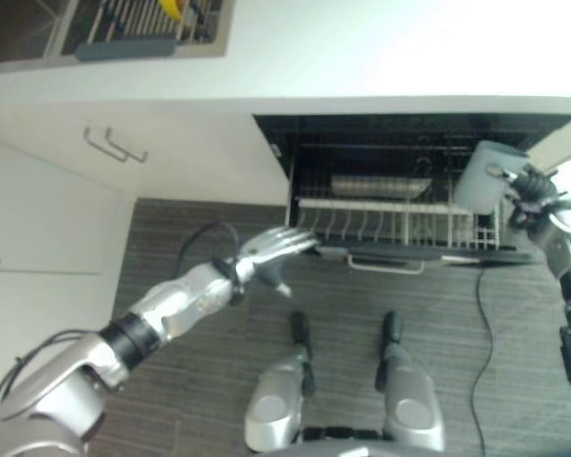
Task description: Place the dishes in the dishwasher.
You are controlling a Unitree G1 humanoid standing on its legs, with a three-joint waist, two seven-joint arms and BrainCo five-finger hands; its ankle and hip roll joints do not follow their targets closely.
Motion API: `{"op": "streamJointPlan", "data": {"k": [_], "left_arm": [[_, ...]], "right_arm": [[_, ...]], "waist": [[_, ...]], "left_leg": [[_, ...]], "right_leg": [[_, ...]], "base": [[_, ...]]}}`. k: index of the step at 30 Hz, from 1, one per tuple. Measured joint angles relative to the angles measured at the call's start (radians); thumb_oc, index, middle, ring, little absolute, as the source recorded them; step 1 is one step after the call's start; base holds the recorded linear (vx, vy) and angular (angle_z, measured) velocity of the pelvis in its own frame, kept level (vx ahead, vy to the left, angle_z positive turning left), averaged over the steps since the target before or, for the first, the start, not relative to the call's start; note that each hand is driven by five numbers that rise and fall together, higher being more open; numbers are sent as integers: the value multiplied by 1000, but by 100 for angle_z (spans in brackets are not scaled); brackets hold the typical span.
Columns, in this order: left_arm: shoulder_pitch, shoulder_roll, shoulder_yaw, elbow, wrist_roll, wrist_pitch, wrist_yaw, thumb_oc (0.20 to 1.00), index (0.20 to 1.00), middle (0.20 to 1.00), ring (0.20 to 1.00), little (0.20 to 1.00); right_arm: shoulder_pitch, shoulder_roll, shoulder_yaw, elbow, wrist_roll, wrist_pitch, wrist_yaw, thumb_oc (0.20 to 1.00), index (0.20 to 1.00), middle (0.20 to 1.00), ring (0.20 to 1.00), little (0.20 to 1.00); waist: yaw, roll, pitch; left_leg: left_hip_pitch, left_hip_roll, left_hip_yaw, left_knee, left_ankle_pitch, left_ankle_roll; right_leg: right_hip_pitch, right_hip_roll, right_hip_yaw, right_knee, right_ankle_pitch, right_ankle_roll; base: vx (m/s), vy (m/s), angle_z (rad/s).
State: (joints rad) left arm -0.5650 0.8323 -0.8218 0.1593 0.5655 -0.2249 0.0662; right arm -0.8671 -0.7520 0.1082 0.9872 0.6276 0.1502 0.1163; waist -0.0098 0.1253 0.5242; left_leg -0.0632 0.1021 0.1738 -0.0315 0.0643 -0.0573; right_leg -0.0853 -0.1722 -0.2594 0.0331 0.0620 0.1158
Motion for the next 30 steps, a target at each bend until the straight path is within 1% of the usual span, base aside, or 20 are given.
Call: {"op": "streamJointPlan", "data": {"k": [4, 5, 7, 9, 12, 13, 15, 18, 20, 22, 25, 27, 28, 29, 30], "left_arm": [[-31, -1, -42, -2, 0, 5, 2, 1000, 1000, 1000, 1000, 1000], [-39, -2, -44, -3, 0, 9, 9, 1000, 1000, 1000, 1000, 1000], [-39, -3, -46, -3, -2, 13, 12, 1000, 1000, 1000, 1000, 1000], [-43, -9, -54, -3, -5, 30, 32, 1000, 1000, 1000, 1000, 1000], [-47, -12, -62, -3, -5, 43, 44, 1000, 1000, 1000, 1000, 1000], [-49, -12, -77, -3, -5, 50, 53, 1000, 1000, 1000, 1000, 1000], [-63, -19, -84, -3, -24, 71, 77, 1000, 1000, 1000, 1000, 1000], [-62, -30, -85, -3, -38, 77, 88, 1000, 1000, 1000, 1000, 1000], [-56, -36, -86, -3, -38, 85, 98, 1000, 1000, 1000, 1000, 1000], [-52, -42, -97, -3, -38, 98, 121, 1000, 1000, 1000, 1000, 1000], [-58, -43, -113, -4, -38, 109, 167, 1000, 1000, 1000, 1000, 1000], [-59, -46, -114, -4, -38, 115, 173, 1000, 1000, 1000, 1000, 1000], [-60, -49, -114, -4, -38, 117, 177, 1000, 1000, 1000, 1000, 1000], [-60, -50, -115, -4, -37, 118, 180, 1000, 1000, 1000, 1000, 1000], [-61, -51, -121, -5, -37, 125, 189, 1000, 1000, 1000, 1000, 1000]], "right_arm": [[-72, 4, 17, 46, 0, 17, -12, 200, 200, 200, 200, 200], [-97, 12, 39, 49, 0, 18, -25, 200, 200, 200, 200, 200], [-111, 30, 42, 51, -3, 18, -29, 200, 200, 200, 200, 200], [-138, 72, 55, 50, -29, 20, -36, 200, 200, 200, 200, 200], [-138, 86, 79, 51, -46, 21, -42, 200, 200, 200, 200, 200], [-138, 88, 79, 51, -60, 21, -51, 200, 200, 200, 200, 200], [-146, 88, 79, 72, -106, 19, -101, 200, 200, 200, 200, 200], [-138, 90, 79, 104, -138, 19, -131, 200, 200, 200, 200, 200], [-135, 95, 78, 102, -191, 5, -136, 200, 200, 200, 200, 200], [-135, 98, 79, 105, -197, -10, -152, 200, 200, 200, 200, 200], [-141, 99, 79, 97, -226, -58, -177, 200, 200, 200, 200, 200], [-144, 100, 79, 92, -247, -60, -183, 200, 200, 200, 200, 200], [-145, 100, 79, 92, -266, -61, -187, 228, 228, 228, 228, 228], [-145, 100, 80, 93, -276, -62, -193, 1000, 1000, 1000, 1000, 1000], [-145, 100, 83, 100, -330, -58, -209, 1000, 1000, 1000, 1000, 1000]], "waist": [[16, 15, 17], [19, 15, 17], [21, 15, 17], [18, 16, 18], [21, 16, 18], [21, 16, 18], [18, 16, 17], [14, 17, 17], [13, 17, 17], [14, 17, 17], [14, 19, 15], [15, 19, 15], [15, 19, 15], [15, 19, 15], [15, 19, 15]], "left_leg": [[-16, -12, -1, -1, 2, 3], [-34, -17, -1, -1, 3, 4], [-39, -20, -1, -1, 3, 4], [-45, -23, 0, -1, 4, 5], [-45, -24, -2, -1, 4, 5], [-46, -25, -2, -1, 4, 6], [-70, -26, -1, -1, 9, 13], [-76, -27, 1, -1, 10, 14], [-77, -28, 2, -2, 10, 14], [-79, -29, 2, -2, 10, 14], [-107, -32, 3, -1, 14, 20], [-111, -33, 3, -1, 16, 22], [-111, -34, 4, -1, 16, 23], [-111, -36, 4, -1, 17, 24], [-112, -38, 5, -1, 18, 25]], "right_leg": [[-17, -12, -2, 3, 1, 1], [-34, -17, -4, 4, 2, 3], [-38, -19, -5, 5, 2, 3], [-47, -23, -1, 6, 2, 4], [-47, -24, -2, 7, 2, 4], [-48, -25, -2, 7, 3, 4], [-71, -26, -1, 7, 8, 9], [-79, -28, 3, 8, 9, 9], [-81, -28, 4, 8, 9, 9], [-84, -30, 5, 8, 9, 9], [-119, -33, 10, 21, 9, 9], [-128, -35, 11, 30, 9, 9], [-130, -36, 12, 33, 9, 9], [-130, -38, 12, 33, 9, 9], [-133, -40, 14, 34, 9, 10]], "base": [[-36, 40, 4], [-53, 88, 6], [-36, 83, 2], [0, 0, 0], [-13, 2, 0], [-38, 22, 1], [-20, 49, -1], [-8, 25, -2], [-16, 42, -1], [-15, 34, 0], [0, 0, 0], [0, 0, 0], [0, 0, 0], [0, 0, 0], [0, 0, 0]]}}
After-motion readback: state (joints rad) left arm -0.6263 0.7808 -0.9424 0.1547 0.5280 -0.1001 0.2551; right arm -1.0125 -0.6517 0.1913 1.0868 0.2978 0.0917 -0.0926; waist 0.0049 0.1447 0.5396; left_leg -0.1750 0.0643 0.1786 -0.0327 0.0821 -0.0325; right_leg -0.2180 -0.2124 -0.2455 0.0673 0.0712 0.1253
